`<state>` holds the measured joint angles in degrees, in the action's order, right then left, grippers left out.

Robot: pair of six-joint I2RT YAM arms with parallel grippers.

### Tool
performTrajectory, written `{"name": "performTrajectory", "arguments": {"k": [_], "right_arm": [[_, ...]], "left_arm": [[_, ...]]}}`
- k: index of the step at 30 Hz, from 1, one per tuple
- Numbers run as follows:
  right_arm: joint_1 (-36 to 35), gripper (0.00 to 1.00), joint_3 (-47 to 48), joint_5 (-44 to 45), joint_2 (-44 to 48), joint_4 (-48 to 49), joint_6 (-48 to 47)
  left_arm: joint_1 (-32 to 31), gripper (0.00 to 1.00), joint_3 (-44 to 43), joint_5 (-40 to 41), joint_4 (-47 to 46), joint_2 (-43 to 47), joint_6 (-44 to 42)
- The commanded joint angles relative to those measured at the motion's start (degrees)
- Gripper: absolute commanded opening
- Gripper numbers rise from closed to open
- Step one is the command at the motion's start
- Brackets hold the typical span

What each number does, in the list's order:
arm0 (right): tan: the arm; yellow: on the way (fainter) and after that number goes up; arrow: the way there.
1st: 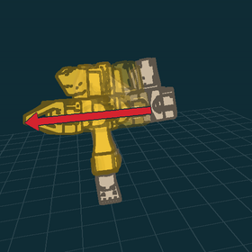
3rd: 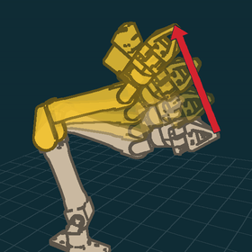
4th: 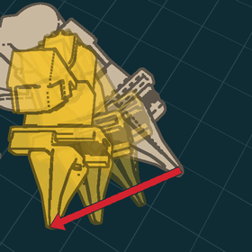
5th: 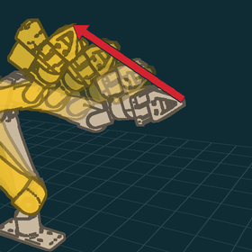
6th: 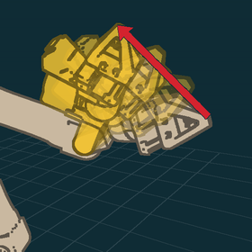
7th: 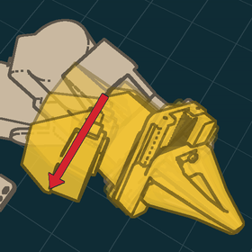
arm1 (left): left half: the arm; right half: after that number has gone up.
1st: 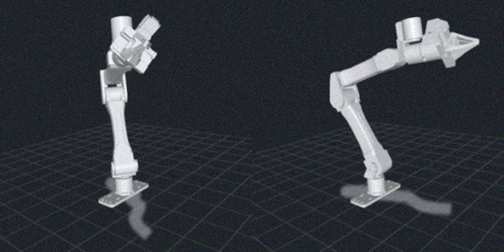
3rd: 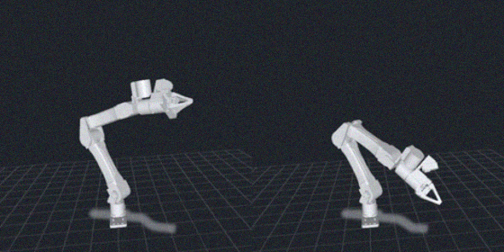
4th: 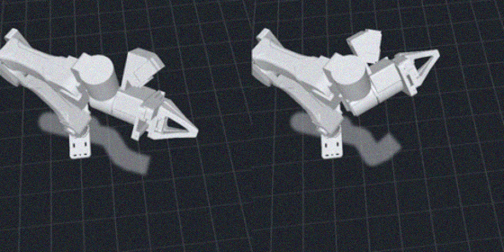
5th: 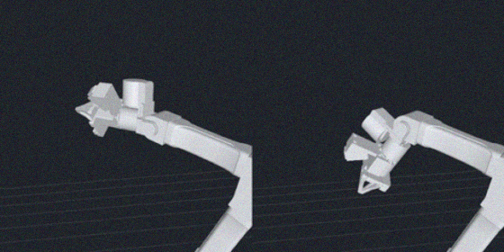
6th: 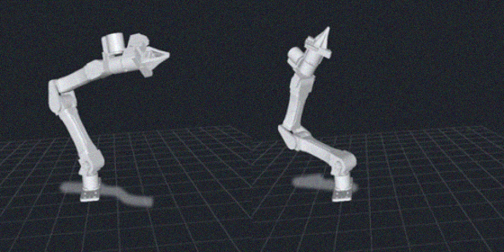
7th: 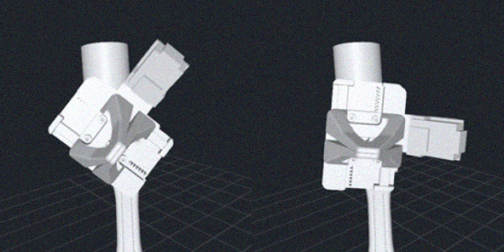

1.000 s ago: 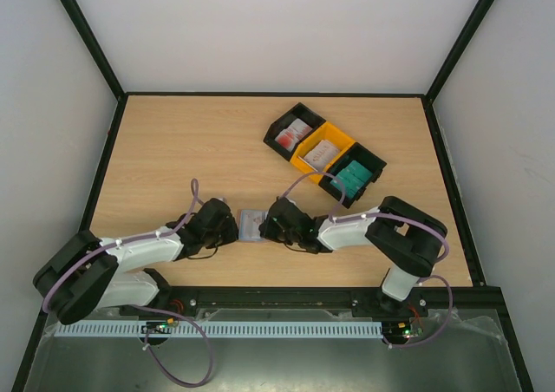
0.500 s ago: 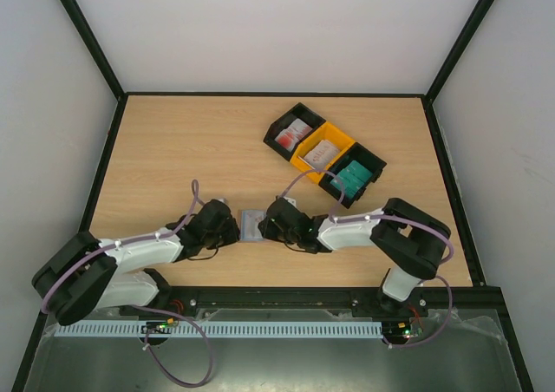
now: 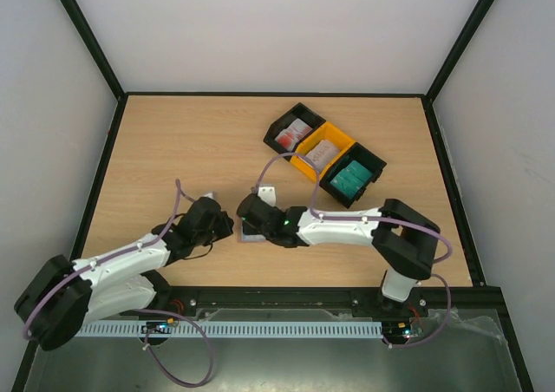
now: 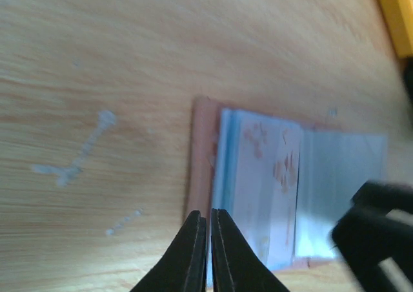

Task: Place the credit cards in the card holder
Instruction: Insert the credit card into the card holder.

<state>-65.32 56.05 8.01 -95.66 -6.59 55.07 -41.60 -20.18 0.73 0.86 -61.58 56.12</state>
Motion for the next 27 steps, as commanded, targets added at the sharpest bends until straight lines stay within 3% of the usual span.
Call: {"name": "performTrajectory", "arguments": {"k": [1, 8, 17, 27], "right_arm": [[-2.5, 0.44, 4.4, 5.1, -6.0, -7.7, -2.6], [-3.3, 0.36, 6.5, 6.0, -9.2, -9.4, -2.1], [-3.3, 0.13, 6.5, 6.1, -10.3, -9.5, -1.7], [-3.3, 0.09, 6.3, 5.6, -11.5, -8.5, -1.3]], "left_arm": [[3.5, 0.07, 1.4, 3.4, 4.3, 4.4, 1.1], [7.1, 0.07, 3.4, 1.6, 5.0, 7.4, -0.3], [7.3, 0.07, 4.1, -0.2, 3.5, 7.1, -0.5], [7.4, 0.12, 4.5, -1.7, 3.1, 8.7, -0.9]]}}
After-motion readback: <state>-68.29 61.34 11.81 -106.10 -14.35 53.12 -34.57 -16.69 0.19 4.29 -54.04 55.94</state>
